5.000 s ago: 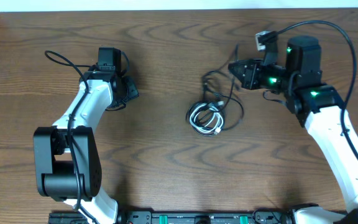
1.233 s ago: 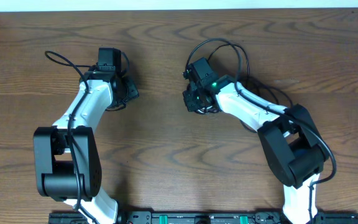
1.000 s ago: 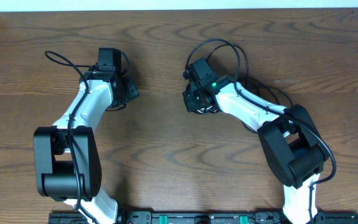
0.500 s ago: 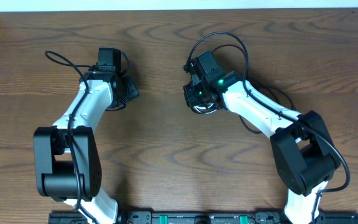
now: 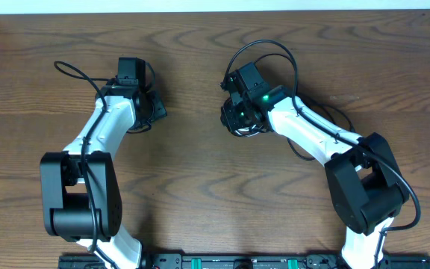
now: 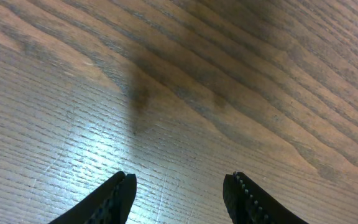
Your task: Untangle cables
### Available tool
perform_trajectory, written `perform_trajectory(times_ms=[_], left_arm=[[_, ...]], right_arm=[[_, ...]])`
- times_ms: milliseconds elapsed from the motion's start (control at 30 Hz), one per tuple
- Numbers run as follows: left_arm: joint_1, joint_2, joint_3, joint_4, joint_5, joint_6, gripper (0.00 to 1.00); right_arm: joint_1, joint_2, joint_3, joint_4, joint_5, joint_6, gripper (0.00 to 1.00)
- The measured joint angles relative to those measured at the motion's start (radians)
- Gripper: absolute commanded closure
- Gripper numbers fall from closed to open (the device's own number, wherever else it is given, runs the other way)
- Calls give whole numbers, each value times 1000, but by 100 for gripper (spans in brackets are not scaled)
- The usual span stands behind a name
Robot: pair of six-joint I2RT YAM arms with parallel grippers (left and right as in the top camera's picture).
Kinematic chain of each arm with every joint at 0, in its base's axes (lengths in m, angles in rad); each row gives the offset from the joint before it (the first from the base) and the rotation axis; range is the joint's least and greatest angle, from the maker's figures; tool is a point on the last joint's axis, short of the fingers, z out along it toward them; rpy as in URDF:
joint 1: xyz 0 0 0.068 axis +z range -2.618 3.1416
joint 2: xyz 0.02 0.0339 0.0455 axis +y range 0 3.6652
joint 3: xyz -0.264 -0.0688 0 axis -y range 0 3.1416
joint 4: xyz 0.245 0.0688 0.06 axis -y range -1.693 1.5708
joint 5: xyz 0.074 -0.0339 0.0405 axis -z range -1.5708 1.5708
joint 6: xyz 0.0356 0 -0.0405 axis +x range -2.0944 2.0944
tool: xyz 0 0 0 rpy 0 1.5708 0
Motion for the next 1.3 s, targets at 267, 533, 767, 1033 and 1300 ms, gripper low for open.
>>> perform_trajectory(times_ms=[267, 533, 767, 1033, 1300], left_arm=[[0, 0, 0, 0, 0, 0, 50], [0, 0, 0, 0, 0, 0, 50], [0, 0, 0, 0, 0, 0, 49], [0, 0, 0, 0, 0, 0, 49], [0, 0, 0, 0, 0, 0, 49]], right_arm=[[3, 0, 0, -34, 94, -44, 34], [3, 3, -1, -34, 126, -52, 17], [3, 36, -1, -31, 129, -52, 17], [3, 49, -2, -29, 130, -53, 32], [4, 49, -3, -29, 134, -48, 83]])
